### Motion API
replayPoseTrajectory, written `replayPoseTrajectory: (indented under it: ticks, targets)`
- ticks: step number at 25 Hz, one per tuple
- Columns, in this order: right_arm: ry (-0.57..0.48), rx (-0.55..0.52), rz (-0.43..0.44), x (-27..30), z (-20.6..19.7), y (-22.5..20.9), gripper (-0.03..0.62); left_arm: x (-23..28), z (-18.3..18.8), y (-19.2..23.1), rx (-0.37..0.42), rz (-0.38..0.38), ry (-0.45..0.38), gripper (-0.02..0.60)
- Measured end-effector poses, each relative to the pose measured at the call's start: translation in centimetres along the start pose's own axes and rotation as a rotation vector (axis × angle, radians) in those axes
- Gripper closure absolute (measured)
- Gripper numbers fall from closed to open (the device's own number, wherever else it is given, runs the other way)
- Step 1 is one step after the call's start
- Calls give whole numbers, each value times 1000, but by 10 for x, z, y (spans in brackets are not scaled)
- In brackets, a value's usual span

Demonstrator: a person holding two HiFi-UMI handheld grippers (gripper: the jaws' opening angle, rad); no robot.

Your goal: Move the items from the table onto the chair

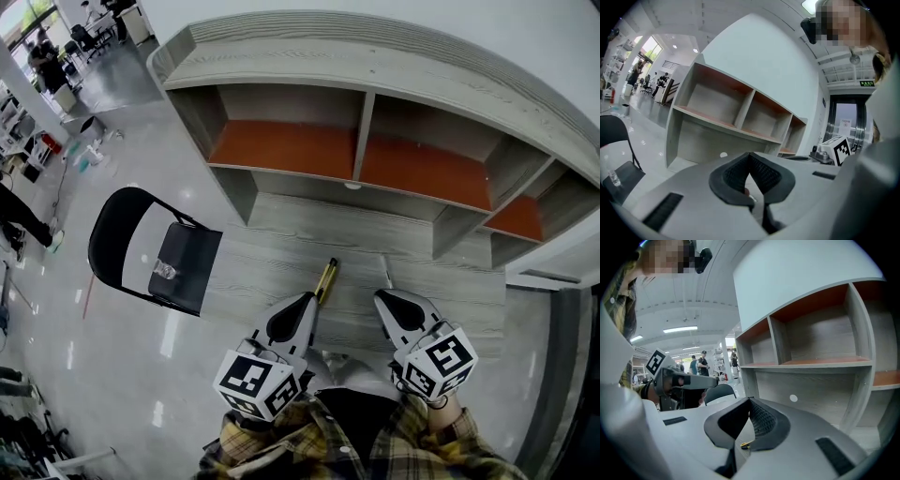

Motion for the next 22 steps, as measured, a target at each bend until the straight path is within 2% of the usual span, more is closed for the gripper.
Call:
replayPoseTrajectory:
  ticks: [5,9,18,22]
  targets:
    - [8,16,-60,4,7,0,577,16,10,6,21,-65,58,577]
    - [4,35,-99,8,11,5,577,28,15,13,60,-80,109,577]
    - [37,77,-145,10,-3,17,577,41,3,30,31,-112,183,571]
    - [33,112,-155,11,-9,18,577,49,-7,41,37,-95,239,509]
Point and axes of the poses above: the fingertips, and each gripper's own axes: x forward along the fingers, y to its left, z out of its top, the point moved 8 cm from there along -x, backward along the fingers, and after that the axes turned 7 degrees about -x, right-handed, at the moved point
